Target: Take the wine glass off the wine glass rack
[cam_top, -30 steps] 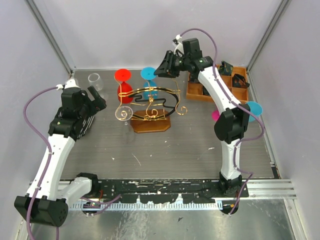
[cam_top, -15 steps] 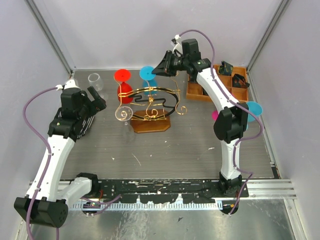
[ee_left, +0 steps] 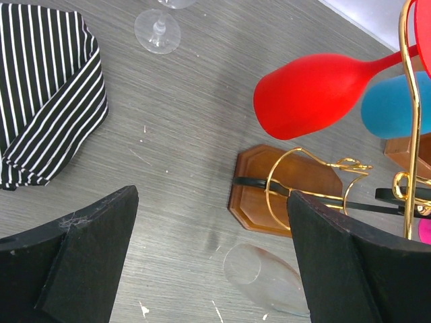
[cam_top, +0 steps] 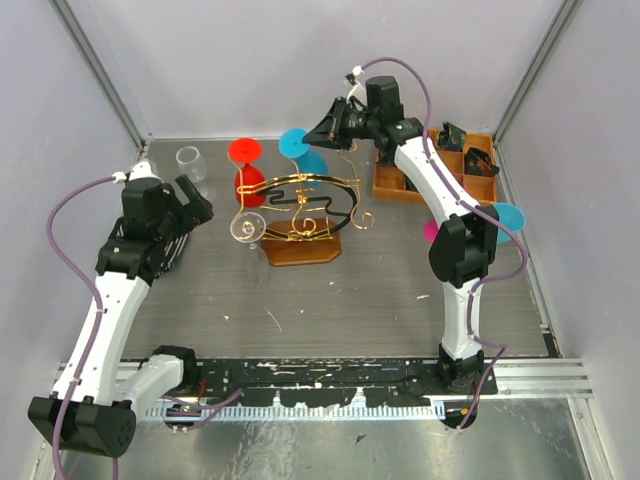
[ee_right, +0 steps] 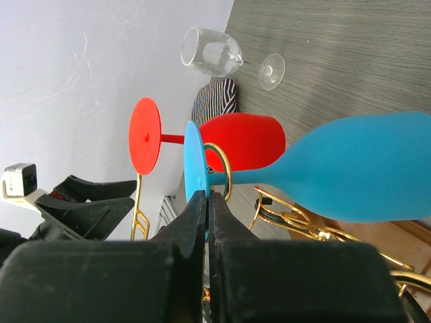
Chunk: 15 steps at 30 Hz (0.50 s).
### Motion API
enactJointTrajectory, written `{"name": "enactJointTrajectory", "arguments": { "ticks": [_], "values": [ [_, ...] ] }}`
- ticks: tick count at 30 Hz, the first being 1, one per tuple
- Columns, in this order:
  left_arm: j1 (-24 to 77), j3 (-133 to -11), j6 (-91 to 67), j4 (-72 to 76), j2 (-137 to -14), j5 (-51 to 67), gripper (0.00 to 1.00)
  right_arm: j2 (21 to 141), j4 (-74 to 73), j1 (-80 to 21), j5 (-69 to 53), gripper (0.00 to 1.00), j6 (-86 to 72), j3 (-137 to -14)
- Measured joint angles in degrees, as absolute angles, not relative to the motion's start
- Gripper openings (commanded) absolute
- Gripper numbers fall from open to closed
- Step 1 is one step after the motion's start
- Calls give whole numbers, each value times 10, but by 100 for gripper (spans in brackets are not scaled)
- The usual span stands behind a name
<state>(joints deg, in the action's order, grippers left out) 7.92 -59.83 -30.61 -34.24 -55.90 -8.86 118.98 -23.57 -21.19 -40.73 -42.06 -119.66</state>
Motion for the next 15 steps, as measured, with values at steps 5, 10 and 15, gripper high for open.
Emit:
{"name": "enactJointTrajectory", "arguments": {
  "ticks": [5,10,15],
  "values": [
    [79,-597,-306,-343,-551,-88,99,1190,-229,-210,-397,1,-430,-1197],
    [79,-595,-306,-343,-547,-88,99,1190,-201,-210,-401,1,-454,-1197],
    [79,-595,-306,-343,-547,-85,99,1209,-187,-223,-416,1,-466,-1221]
  ]
}}
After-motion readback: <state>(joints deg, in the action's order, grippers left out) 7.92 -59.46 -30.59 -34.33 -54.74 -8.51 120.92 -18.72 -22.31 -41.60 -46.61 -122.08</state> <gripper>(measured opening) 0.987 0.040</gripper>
